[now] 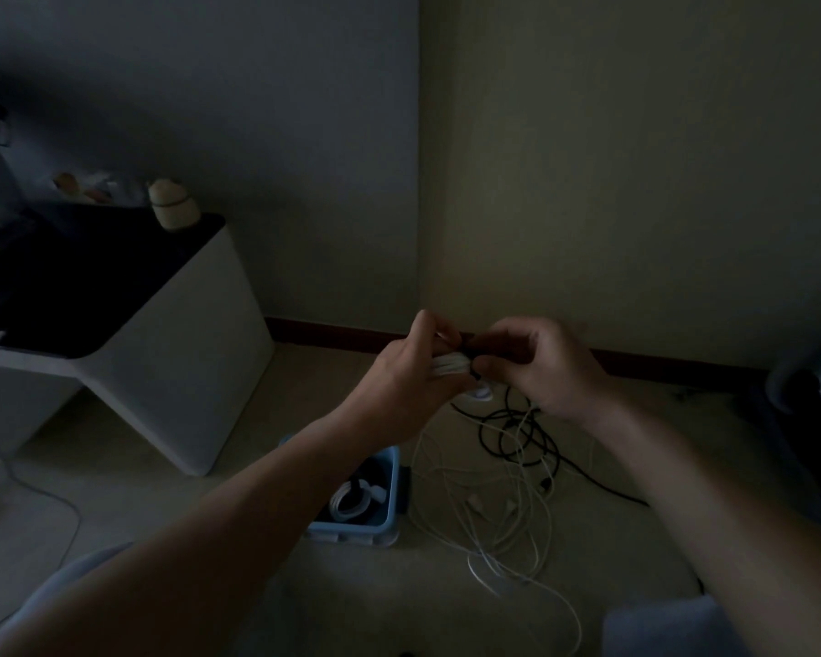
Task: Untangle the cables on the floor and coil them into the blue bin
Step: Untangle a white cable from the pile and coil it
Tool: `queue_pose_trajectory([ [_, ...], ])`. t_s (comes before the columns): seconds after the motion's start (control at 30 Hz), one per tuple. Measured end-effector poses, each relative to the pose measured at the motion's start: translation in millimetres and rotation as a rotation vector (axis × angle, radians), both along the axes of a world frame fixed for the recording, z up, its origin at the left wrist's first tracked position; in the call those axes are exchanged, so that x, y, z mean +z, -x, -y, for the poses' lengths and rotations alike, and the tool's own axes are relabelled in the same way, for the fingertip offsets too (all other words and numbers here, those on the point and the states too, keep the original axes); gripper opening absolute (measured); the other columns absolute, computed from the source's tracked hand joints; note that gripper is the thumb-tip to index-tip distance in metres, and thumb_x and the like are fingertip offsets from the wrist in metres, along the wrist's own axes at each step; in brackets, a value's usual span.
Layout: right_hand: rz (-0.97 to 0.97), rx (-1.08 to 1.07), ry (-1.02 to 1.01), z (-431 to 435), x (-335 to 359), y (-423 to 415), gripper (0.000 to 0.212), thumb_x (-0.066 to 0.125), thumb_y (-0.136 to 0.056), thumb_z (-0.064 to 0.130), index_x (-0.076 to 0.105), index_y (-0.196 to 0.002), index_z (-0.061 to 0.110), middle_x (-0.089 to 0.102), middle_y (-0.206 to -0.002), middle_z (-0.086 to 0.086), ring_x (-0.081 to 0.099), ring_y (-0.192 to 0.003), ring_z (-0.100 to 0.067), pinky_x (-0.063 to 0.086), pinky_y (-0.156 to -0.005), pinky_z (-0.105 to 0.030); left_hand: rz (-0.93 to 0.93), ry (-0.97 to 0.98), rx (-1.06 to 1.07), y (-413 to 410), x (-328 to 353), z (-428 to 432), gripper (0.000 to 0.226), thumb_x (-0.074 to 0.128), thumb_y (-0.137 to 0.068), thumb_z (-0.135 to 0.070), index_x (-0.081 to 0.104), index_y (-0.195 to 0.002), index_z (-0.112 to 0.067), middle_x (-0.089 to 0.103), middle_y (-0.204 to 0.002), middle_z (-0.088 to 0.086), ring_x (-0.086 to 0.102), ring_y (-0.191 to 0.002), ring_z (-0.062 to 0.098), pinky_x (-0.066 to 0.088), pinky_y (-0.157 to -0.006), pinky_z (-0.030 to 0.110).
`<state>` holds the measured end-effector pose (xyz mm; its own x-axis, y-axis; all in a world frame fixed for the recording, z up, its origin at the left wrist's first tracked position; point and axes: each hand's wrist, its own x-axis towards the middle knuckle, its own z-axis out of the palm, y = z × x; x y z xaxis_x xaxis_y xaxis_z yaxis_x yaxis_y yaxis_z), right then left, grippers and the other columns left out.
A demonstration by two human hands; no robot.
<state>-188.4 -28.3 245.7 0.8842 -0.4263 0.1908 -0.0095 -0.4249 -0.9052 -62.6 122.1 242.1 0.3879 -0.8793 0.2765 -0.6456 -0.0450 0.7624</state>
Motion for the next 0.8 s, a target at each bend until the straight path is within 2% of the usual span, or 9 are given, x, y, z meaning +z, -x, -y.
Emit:
queue_pose_trajectory([
  [0.1, -0.013, -0.016, 0.060, -1.3, -0.4, 0.3, 0.026, 0.076, -0.084, 0.008, 0.070, -0.088, 0.033, 0.073, -0.084, 0.020, 0.068, -0.083, 0.003, 0.046, -0.073, -0.011, 0.012, 0.004, 0.015, -1.7, -2.1, 0.4, 0.048, 0.079, -0.082, -0.027, 0.046, -0.113, -0.011, 0.066, -0.086, -0.012, 0.065, -0.077, 0.001, 0.050, -0.066, 0.019],
  [0.23, -0.012, -0.032, 0.108, -1.7, -1.4, 0.1, 0.022, 0.077, -0.084, 0.011, 0.072, -0.087, 0.033, 0.072, -0.080, 0.023, 0.066, -0.079, 0.007, 0.044, -0.069, -0.009, 0.013, -0.003, 0.013, -2.0, -6.2, 0.9, 0.043, 0.076, -0.086, -0.027, 0.049, -0.117, -0.017, 0.070, -0.095, -0.004, 0.067, -0.081, 0.008, 0.056, -0.068, 0.031],
  [0.4, 0.004, -0.055, 0.091, -0.9, -3.1, -1.1, 0.018, 0.078, -0.084, 0.014, 0.074, -0.087, 0.031, 0.073, -0.080, 0.019, 0.068, -0.078, 0.004, 0.046, -0.067, -0.011, -0.011, -0.055, 0.052, -1.0, -2.7, 1.9, 0.026, 0.072, -0.089, -0.022, 0.061, -0.112, -0.026, 0.064, -0.093, -0.014, 0.062, -0.087, -0.005, 0.052, -0.069, 0.014],
  [0.47, 0.001, -0.042, 0.066, -0.5, -4.0, -2.2, 0.021, 0.076, -0.085, 0.014, 0.074, -0.088, 0.034, 0.075, -0.084, 0.017, 0.070, -0.082, 0.000, 0.048, -0.070, -0.015, 0.028, -0.058, 0.047, -1.5, -2.9, 1.7, 0.023, 0.069, -0.091, -0.020, 0.064, -0.113, -0.024, 0.061, -0.090, -0.018, 0.060, -0.087, -0.009, 0.050, -0.071, 0.011],
  [0.57, -0.017, 0.004, 0.025, -0.2, -5.3, -3.4, 0.024, 0.076, -0.085, 0.014, 0.073, -0.091, 0.036, 0.076, -0.092, 0.013, 0.071, -0.090, -0.003, 0.051, -0.076, -0.022, 0.053, -0.042, 0.075, -2.7, -4.7, 2.0, 0.022, 0.069, -0.090, -0.020, 0.068, -0.113, -0.020, 0.065, -0.093, -0.011, 0.061, -0.085, 0.000, 0.050, -0.073, 0.019],
  [0.67, -0.059, 0.044, 0.047, -0.2, -6.2, -2.6, 0.025, 0.077, -0.076, 0.032, 0.071, -0.099, 0.038, 0.074, -0.103, 0.012, 0.068, -0.102, -0.005, 0.054, -0.089, -0.030, 0.052, -0.064, 0.119, -5.7, -3.4, 4.5, 0.022, 0.070, -0.090, -0.020, 0.070, -0.112, -0.018, 0.068, -0.096, -0.005, 0.063, -0.088, 0.010, 0.048, -0.076, 0.024],
  [0.73, -0.073, 0.050, 0.093, 1.8, -8.3, -2.0, 0.031, 0.078, -0.080, 0.024, 0.069, -0.105, 0.039, 0.073, -0.108, 0.011, 0.067, -0.106, -0.005, 0.054, -0.096, -0.038, 0.002, -0.117, 0.132, -8.7, -3.6, 6.6, 0.020, 0.069, -0.091, -0.022, 0.070, -0.111, -0.018, 0.067, -0.094, -0.006, 0.061, -0.085, 0.008, 0.047, -0.073, 0.022],
  [0.8, -0.081, 0.051, 0.099, 4.3, -11.2, -1.3, 0.035, 0.076, -0.084, 0.014, 0.069, -0.111, 0.036, 0.073, -0.111, 0.009, 0.067, -0.108, -0.006, 0.053, -0.098, -0.042, -0.052, -0.165, 0.130, -9.6, -4.7, 7.4, 0.020, 0.067, -0.092, -0.023, 0.069, -0.112, -0.020, 0.064, -0.089, -0.011, 0.059, -0.082, 0.001, 0.044, -0.068, 0.015],
])
